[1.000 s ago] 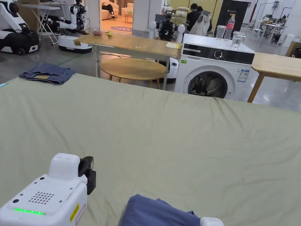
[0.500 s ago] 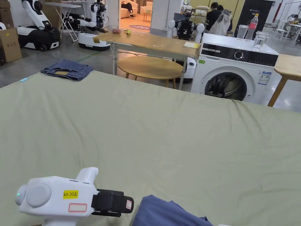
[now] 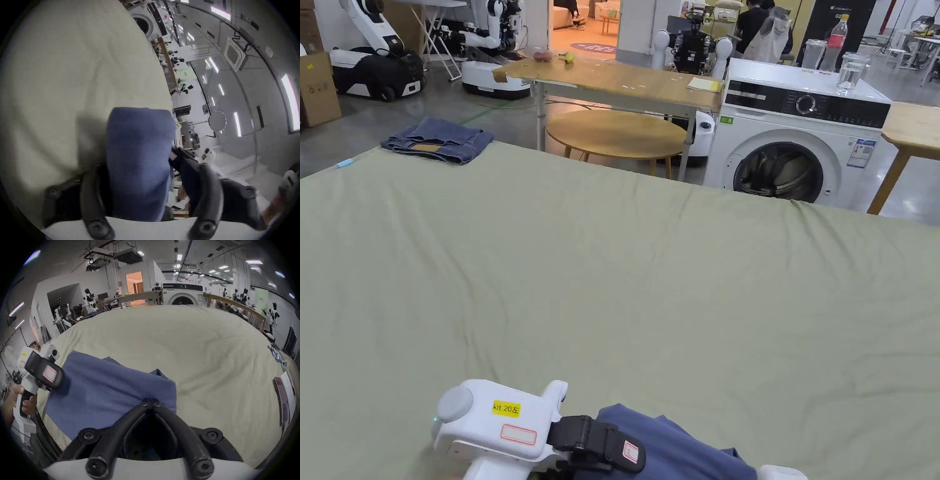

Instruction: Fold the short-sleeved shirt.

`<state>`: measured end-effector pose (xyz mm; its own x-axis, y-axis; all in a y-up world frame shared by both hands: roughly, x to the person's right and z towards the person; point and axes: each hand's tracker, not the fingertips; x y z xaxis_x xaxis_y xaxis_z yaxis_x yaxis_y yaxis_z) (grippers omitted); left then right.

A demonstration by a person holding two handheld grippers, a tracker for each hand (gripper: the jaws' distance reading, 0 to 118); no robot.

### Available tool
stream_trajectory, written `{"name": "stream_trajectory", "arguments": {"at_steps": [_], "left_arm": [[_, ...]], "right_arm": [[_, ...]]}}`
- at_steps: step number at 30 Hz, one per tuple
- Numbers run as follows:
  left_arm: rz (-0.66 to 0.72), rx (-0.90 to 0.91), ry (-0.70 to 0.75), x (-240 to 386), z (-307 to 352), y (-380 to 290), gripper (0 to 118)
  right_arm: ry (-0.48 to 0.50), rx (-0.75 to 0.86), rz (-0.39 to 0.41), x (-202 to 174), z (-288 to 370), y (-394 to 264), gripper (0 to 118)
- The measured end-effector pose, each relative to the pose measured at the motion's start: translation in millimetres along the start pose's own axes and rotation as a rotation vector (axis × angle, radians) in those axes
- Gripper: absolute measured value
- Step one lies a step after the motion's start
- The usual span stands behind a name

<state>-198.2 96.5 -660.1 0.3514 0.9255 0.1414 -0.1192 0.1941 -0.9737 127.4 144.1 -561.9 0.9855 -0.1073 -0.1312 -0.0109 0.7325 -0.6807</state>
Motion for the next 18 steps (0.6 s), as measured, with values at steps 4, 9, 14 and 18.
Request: {"name": "stream_trajectory", "arguments": {"at_steps": [4, 9, 14, 18], "left_arm": [[-0.022, -0.005, 0.131, -6, -8, -6, 22], [-0.013, 0.019, 0.123, 8, 0, -9, 19], [-0.076, 0.039, 0.167, 41, 27, -6, 19], [-0.109, 0.079, 0.234, 63, 87, 1, 19]], "right_arm": [[0.005, 0.000, 0.002, 0, 1, 0, 0], [-0.012, 0.041, 0.041, -7, 10, 2, 0], [-0.050, 0.168, 0.111, -14, 22, 18, 0], [-0.042, 0.221, 0.127, -21, 20, 37, 0]]}}
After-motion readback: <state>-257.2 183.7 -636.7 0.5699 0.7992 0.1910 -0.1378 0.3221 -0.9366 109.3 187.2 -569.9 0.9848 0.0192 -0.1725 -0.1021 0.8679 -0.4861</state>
